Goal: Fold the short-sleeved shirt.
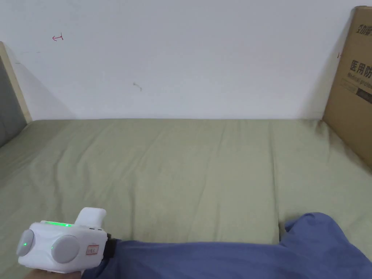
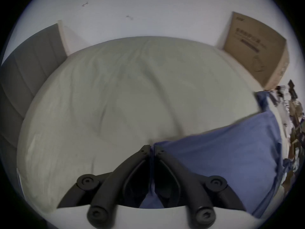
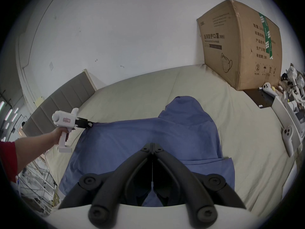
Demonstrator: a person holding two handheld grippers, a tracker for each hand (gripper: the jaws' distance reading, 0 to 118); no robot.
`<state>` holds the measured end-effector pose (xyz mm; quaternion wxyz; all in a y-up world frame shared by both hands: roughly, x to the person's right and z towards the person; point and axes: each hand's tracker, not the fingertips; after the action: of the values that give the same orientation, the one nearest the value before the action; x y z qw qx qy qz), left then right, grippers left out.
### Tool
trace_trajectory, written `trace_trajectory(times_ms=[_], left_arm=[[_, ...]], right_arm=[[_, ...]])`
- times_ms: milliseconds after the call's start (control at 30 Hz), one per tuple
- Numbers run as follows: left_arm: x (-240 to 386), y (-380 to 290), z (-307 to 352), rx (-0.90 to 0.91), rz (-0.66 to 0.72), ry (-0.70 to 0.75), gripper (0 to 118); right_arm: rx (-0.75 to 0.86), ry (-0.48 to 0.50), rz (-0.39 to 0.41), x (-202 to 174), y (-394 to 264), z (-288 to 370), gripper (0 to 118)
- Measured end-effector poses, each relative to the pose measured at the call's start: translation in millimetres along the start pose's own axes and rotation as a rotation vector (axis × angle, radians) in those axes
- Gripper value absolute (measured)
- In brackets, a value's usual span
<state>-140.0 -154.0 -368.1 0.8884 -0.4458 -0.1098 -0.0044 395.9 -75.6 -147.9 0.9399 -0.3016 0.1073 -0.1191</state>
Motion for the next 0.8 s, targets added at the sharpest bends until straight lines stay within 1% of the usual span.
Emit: trace_trajectory(times_ms=[33,67,100,167,200,233,267,300,333,367,400,433,467,500,533,600,633,667,700,733,767,800], left_arm=[[4,1,3,0.013,-0.018,0.0,5],[5,5,8,0.049,-0.074,0.071,5],[6,7,14,0.074,-0.095,0.099,5],[4,11,25,0.134,-0.075,0.095,5],[1,14,32,0.178,-0.075,0.112,5],[-1,15,38,0.193,-0.055,0.104,5],[0,14,46,0.214,-0.047,0.099,5],[0,14,50,0.223,-0.047,0.093,5],[2,13,53,0.221,-0.037,0.08,5],[2,13,56,0.223,-0.039,0.078,5],[12,10,63,0.225,-0.038,0.074,5],[15,8,67,0.232,-0.037,0.072,5],[16,6,69,0.226,-0.023,0.057,5],[17,5,70,0.227,-0.015,0.047,5],[18,5,73,0.225,-0.005,0.037,5],[18,3,73,0.214,0.016,0.027,5],[19,2,73,0.211,0.021,0.027,5],[15,3,72,0.207,0.024,0.028,5],[14,3,71,0.196,0.025,0.031,5],[15,2,69,0.187,0.026,0.035,5],[15,1,68,0.172,0.02,0.039,5],[13,1,66,0.164,0.015,0.045,5]], right_arm=[[0.013,0.011,-0.013,4,5,1,3],[0.045,0.015,-0.022,8,14,1,3],[0.077,0.022,-0.031,11,26,0,3],[0.082,0.029,-0.062,31,61,-14,3],[0.072,0.0,-0.072,39,76,-24,3],[0.034,-0.064,-0.074,44,97,-39,3],[-0.015,-0.088,-0.081,55,113,-58,3],[-0.064,-0.086,-0.1,66,125,-76,3],[-0.151,-0.087,-0.114,76,136,-99,13],[-0.212,-0.101,-0.123,80,144,-117,39],[-0.272,-0.122,-0.124,86,148,-137,93],[-0.334,-0.156,-0.125,91,149,-159,118],[-0.359,-0.182,-0.119,95,147,-176,118],[-0.329,-0.205,-0.104,107,147,-188,117],[-0.355,-0.222,-0.108,111,145,-203,117],[-0.42,-0.289,-0.087,118,141,-229,117],[-0.459,-0.302,-0.084,130,134,-242,117],[-0.502,-0.326,-0.082,135,128,-253,116],[-0.539,-0.343,-0.079,139,123,-261,109],[-0.563,-0.34,-0.078,141,117,-269,100],[-0.592,-0.338,-0.079,135,111,-273,99],[-0.604,-0.382,-0.049,129,108,-275,89]])
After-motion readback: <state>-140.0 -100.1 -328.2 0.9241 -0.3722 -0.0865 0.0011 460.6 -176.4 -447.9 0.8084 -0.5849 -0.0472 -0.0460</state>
